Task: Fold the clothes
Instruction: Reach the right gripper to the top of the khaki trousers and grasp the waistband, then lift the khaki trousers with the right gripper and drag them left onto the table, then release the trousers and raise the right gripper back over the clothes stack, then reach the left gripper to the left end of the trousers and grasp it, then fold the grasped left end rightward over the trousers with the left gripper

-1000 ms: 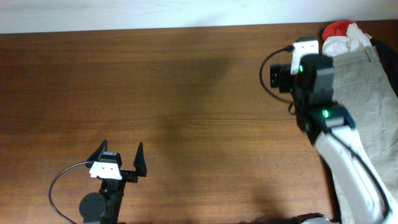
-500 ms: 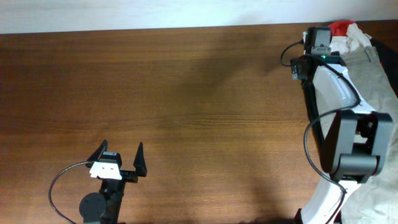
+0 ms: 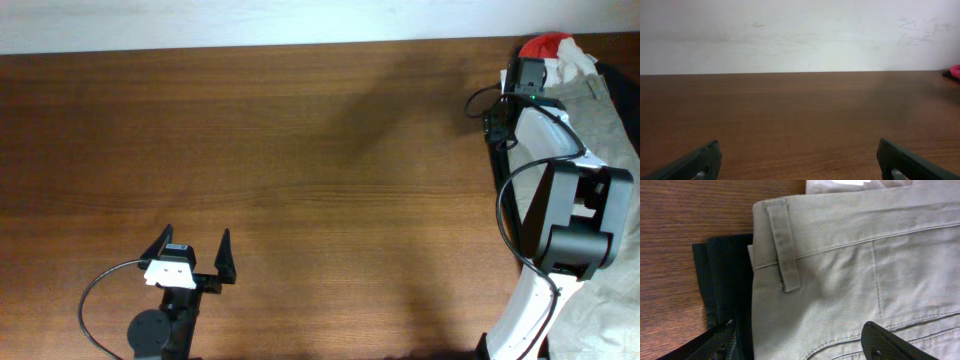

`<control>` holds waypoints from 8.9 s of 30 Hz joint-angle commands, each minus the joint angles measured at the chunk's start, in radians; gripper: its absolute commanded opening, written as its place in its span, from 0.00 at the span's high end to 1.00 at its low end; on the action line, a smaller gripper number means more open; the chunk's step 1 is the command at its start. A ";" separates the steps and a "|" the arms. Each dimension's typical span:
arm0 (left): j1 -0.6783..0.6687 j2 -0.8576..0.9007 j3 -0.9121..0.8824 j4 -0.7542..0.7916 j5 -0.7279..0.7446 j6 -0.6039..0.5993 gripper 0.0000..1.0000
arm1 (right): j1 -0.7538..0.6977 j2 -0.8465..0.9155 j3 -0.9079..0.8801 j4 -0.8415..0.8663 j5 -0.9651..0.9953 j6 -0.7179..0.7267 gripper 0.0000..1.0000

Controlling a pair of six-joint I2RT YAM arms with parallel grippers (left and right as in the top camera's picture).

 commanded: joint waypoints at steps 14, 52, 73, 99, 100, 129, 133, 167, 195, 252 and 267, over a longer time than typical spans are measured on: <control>0.005 -0.005 -0.003 -0.005 -0.003 0.012 0.01 | -0.042 0.057 0.020 0.004 -0.033 0.008 0.34; 0.005 -0.005 -0.003 -0.005 -0.003 0.012 0.01 | -0.133 -0.015 0.016 -0.031 -0.323 0.027 0.23; 0.005 -0.005 -0.003 -0.005 -0.003 0.012 0.01 | -0.133 0.053 0.018 -0.011 -0.269 0.027 0.90; 0.005 -0.005 -0.003 -0.005 -0.003 0.012 0.01 | 0.653 -0.428 0.042 -0.042 -0.327 0.446 0.96; 0.005 -0.005 -0.003 -0.005 -0.003 0.012 0.01 | 0.701 -0.399 0.042 -0.027 -0.330 0.486 0.96; 0.005 -0.005 -0.003 -0.005 -0.003 0.012 0.01 | 0.336 -0.389 -0.082 -0.705 -0.389 0.610 0.01; 0.005 -0.005 -0.003 -0.005 -0.003 0.012 0.01 | 0.288 -0.389 -0.270 -0.597 -0.390 0.624 0.02; 0.005 -0.005 -0.003 -0.004 -0.003 0.012 0.01 | 0.174 -0.389 -0.547 0.041 -0.344 0.689 0.96; 0.005 -0.005 -0.003 0.000 0.013 0.011 0.01 | -0.040 -0.408 -0.031 -0.352 -0.517 0.634 0.01; 0.156 1.989 1.219 -0.691 0.365 0.163 0.01 | -0.040 -0.408 -0.031 -0.352 -0.517 0.634 0.01; 0.118 2.066 1.335 -0.897 0.054 0.074 0.99 | -0.040 -0.408 -0.031 -0.352 -0.517 0.634 0.01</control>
